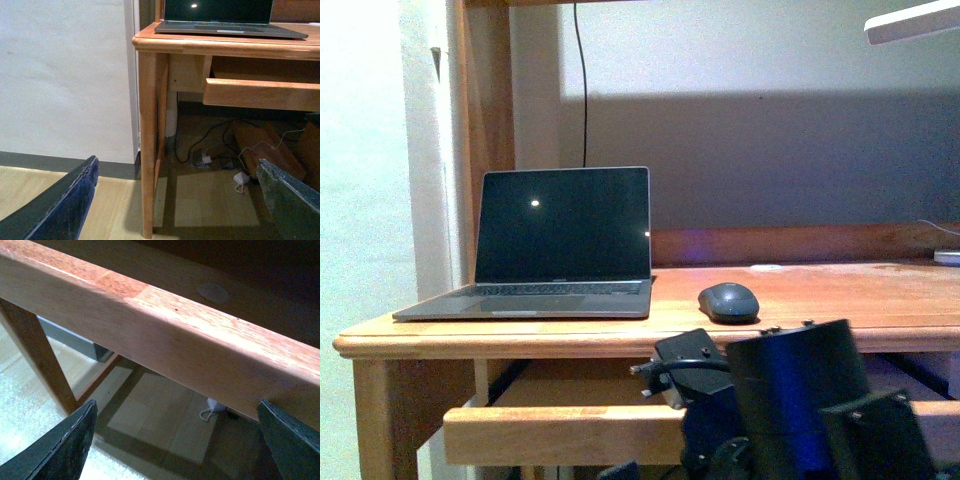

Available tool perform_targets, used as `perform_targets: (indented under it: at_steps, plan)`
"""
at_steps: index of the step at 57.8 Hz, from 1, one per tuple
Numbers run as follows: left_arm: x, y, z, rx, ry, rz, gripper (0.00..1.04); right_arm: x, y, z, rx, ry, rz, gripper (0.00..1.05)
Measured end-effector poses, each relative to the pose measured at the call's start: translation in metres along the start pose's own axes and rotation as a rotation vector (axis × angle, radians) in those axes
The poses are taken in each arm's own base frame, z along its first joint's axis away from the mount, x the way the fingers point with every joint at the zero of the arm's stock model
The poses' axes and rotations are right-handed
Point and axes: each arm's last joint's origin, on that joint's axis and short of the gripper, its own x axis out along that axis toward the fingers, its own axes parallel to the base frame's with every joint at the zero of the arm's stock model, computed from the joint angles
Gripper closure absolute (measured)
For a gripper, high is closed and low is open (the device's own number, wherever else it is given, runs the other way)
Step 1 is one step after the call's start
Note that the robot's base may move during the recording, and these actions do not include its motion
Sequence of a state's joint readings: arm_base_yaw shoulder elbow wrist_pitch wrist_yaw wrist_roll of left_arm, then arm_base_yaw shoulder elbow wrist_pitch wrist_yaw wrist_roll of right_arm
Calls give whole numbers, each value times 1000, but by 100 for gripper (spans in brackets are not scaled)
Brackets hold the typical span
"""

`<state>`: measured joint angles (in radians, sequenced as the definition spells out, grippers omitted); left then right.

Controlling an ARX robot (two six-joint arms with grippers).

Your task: Place mouse

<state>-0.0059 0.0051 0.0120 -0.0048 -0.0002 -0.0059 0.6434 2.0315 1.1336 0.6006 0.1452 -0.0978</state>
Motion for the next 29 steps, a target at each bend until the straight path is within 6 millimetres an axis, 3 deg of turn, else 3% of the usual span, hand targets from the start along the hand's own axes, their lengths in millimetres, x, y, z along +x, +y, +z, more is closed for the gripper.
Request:
perform_targets:
  at_steps: [15,29]
  plan:
    - [0,0,0,0,0,0,8,28,10,14,9,-34,-13,7]
    - [0,0,0,0,0,0,8,31,11,15,33,-43,-2,7]
